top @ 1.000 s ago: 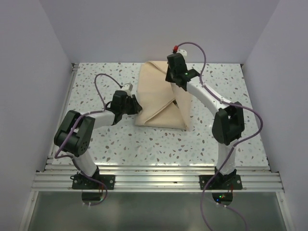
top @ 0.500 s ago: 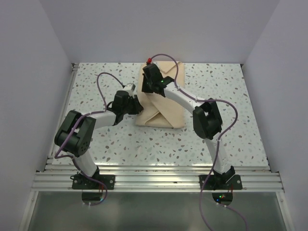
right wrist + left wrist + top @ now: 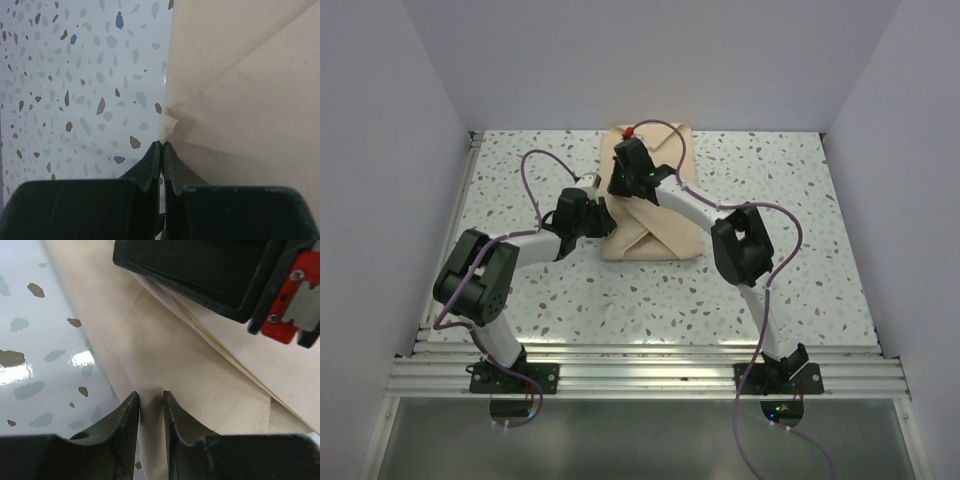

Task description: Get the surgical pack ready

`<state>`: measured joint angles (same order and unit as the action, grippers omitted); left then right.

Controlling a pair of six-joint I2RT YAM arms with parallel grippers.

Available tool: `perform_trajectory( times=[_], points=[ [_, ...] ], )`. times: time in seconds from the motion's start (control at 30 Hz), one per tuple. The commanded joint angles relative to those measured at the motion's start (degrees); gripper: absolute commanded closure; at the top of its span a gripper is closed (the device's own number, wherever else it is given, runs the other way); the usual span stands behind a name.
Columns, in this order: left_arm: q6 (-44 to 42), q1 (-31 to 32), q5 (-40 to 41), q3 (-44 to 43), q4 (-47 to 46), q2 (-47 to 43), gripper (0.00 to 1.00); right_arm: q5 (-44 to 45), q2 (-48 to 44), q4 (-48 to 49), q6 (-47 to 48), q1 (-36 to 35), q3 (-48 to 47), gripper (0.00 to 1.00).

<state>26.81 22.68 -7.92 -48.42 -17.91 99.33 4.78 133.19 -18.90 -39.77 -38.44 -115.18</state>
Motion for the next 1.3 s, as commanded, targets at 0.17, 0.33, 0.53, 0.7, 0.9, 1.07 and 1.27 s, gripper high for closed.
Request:
perform_trajectory(
  times=[0.17,0.33,0.53,0.7,0.9,1.07,1.27],
  points=[
    [-0.7,1.2,-2.0,-1.3,-3.4,-1.4,0.69,-7.9,0.1,13.2,-6.2,-1.0,2.8,0.9],
    [0.8,0.9,0.4,1.4,-4.1,-4.7,0.59,-11.2,-0.1,14.2,-6.5,-0.7,2.9,0.69],
    [2.1,0.0,4.8,6.8,-5.1,-12.1,0.48,-10.8,-4.4,14.1,-6.3,1.8,3.1,0.52],
    [4.9,-3.6,2.7,7.5,-5.5,-14.9,0.35,-10.0,-12.5,12.7,-3.5,5.9,9.2,0.49],
    [7.5,-5.7,1.3,1.3,-4.9,-9.0,0.3,-9.0,-23.4,11.3,1.4,12.9,22.0,0.4],
    [9.0,-5.8,1.1,-3.8,-6.2,-2.7,0.3,-5.7,-30.1,9.2,6.2,15.7,31.7,0.36],
    [9.9,-5.8,1.6,-9.1,-6.1,3.4,0.34,-5.0,-34.9,7.6,8.3,17.8,39.7,0.28]
  ],
)
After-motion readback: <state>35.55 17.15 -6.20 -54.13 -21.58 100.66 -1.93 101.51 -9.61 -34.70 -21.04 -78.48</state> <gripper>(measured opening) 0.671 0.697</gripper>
